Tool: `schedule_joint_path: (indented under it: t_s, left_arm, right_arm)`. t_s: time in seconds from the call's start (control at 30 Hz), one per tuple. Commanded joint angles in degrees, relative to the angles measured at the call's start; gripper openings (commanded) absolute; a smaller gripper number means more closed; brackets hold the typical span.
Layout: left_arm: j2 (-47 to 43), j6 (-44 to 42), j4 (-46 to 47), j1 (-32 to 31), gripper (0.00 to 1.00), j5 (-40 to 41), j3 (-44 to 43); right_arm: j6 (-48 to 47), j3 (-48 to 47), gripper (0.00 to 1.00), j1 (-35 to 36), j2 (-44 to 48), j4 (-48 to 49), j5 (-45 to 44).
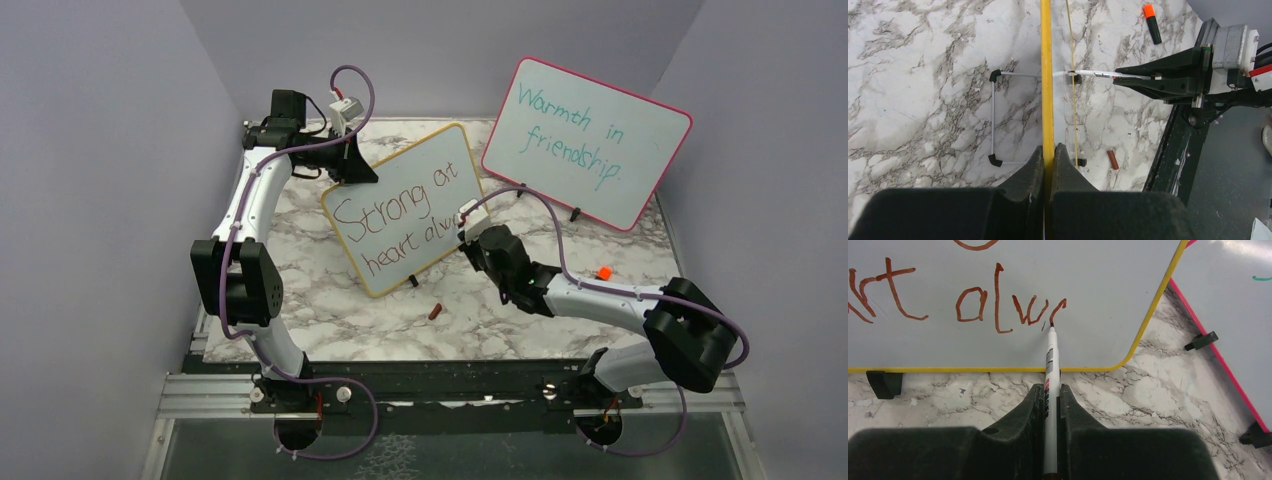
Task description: Write a sentence on the whiteboard
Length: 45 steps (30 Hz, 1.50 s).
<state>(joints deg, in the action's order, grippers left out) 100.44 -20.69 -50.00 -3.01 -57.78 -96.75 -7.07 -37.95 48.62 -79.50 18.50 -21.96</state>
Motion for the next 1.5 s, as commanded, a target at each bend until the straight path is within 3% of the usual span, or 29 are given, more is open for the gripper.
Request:
schedule_joint_path:
  t_s: [0.0,0.5,1.47]
  left_arm:
    - [2.0,-4.9,-3.5,-0.4,0.0,3.8,0.4]
    - [1.8,-5.0,-3.5,-0.5,0.0,3.6,0.6]
    - [2.6,-4.7,-3.5,-0.5,0.0,3.5,0.1]
  right_arm:
    - [1.3,-0.7,0.01,-0.3,-0.5,-2.9,-1.5]
    - [0.7,-1.0,0.01,-1.4,-0.7,1.9,-5.4]
    - [0.4,-2.7,0.01,-1.7,0.6,2.6,2.9]
